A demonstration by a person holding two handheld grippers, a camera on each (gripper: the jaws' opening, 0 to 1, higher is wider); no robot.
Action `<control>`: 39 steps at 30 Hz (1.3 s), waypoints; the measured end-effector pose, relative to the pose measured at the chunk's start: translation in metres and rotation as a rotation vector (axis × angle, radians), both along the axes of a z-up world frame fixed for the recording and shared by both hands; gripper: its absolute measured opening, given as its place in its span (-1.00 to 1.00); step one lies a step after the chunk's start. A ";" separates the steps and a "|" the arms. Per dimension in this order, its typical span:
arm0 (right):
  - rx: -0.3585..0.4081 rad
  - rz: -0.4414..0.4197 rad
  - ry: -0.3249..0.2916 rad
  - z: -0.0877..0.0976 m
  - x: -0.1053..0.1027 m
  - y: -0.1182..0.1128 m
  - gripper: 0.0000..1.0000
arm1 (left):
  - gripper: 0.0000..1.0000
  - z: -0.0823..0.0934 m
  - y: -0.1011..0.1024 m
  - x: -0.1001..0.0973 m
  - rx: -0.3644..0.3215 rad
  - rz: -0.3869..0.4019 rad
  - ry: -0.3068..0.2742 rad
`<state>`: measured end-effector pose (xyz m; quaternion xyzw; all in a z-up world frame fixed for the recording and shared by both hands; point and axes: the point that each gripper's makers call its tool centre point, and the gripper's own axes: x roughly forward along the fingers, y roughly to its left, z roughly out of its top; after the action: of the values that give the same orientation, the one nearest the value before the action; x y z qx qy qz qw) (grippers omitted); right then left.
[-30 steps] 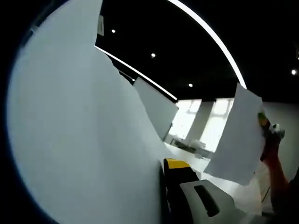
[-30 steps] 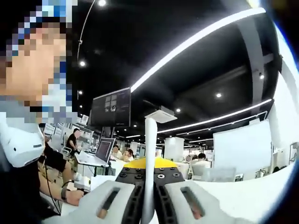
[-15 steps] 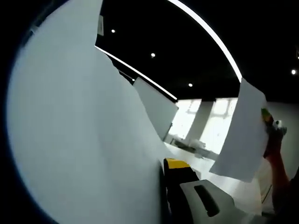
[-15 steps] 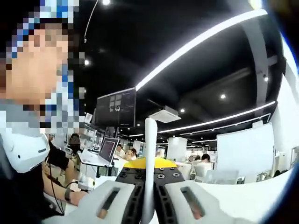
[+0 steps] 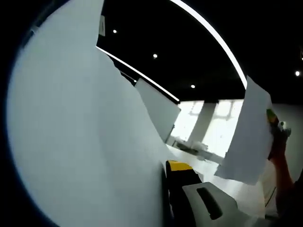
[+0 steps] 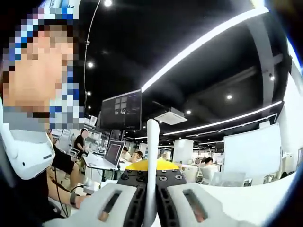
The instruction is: Organize the stack of printing papers by aligning and flattening the scattered papers on the table
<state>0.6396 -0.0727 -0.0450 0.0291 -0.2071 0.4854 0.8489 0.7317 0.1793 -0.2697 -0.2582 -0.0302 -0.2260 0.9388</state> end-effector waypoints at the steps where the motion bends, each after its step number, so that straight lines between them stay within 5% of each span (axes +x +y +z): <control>1: -0.002 0.002 0.008 -0.001 0.001 0.001 -1.00 | -0.79 0.000 0.000 0.000 0.000 0.000 0.000; 25: 0.002 0.106 0.097 -0.014 0.002 0.013 -1.00 | -0.79 0.002 0.001 0.000 0.002 0.002 0.000; 34: 0.025 0.146 0.176 -0.029 0.018 0.021 -1.00 | -0.79 0.001 0.001 0.000 0.002 0.001 0.000; 39: -0.026 0.107 0.196 -0.047 0.030 0.030 -1.00 | -0.79 0.001 0.000 0.000 0.002 0.001 0.000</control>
<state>0.6697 -0.0431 -0.0917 0.0763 -0.1152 0.5274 0.8383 0.7316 0.1795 -0.2688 -0.2575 -0.0299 -0.2255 0.9391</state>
